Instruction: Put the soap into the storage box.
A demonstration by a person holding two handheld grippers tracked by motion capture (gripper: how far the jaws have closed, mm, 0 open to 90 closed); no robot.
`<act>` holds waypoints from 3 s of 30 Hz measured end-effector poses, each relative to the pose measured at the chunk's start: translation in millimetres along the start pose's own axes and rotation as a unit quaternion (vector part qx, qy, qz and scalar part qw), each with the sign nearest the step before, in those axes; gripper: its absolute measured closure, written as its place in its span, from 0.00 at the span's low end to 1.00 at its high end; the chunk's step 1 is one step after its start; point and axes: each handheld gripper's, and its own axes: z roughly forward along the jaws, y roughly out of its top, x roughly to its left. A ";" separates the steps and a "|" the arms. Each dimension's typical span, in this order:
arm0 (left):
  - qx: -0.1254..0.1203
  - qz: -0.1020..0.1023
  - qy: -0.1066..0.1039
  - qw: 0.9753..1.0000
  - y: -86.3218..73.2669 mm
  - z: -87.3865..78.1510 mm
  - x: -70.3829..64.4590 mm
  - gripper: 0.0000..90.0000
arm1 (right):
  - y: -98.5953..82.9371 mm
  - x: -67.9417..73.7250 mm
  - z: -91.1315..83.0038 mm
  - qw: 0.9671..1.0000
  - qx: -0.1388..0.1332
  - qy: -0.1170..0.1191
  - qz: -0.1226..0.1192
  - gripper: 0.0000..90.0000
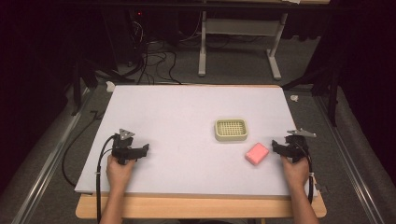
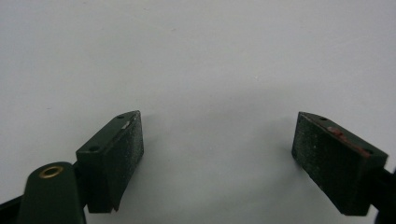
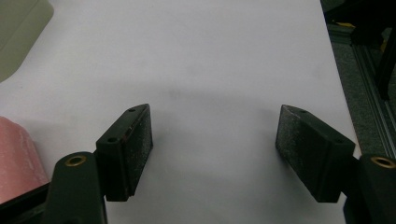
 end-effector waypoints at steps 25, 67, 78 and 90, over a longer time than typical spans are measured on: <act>0.000 0.000 -0.001 1.000 0.1 0.1 0.3 0.19 | 0.6 -1.3 0.4 1.000 0.001 0.003 0.000 0.30; 0.000 0.000 -0.001 1.000 0.1 0.1 0.2 0.19 | 5.3 -7.7 -27.7 0.997 -0.042 0.058 0.023 0.20; 0.000 0.000 -0.001 1.000 0.1 0.1 0.3 0.19 | 1.0 -1.7 -47.3 0.993 -0.067 0.098 0.004 0.18; 0.000 0.000 0.000 1.000 0.1 0.1 0.2 0.19 | -10.3 9.9 -61.1 0.986 -0.088 0.139 -0.032 0.14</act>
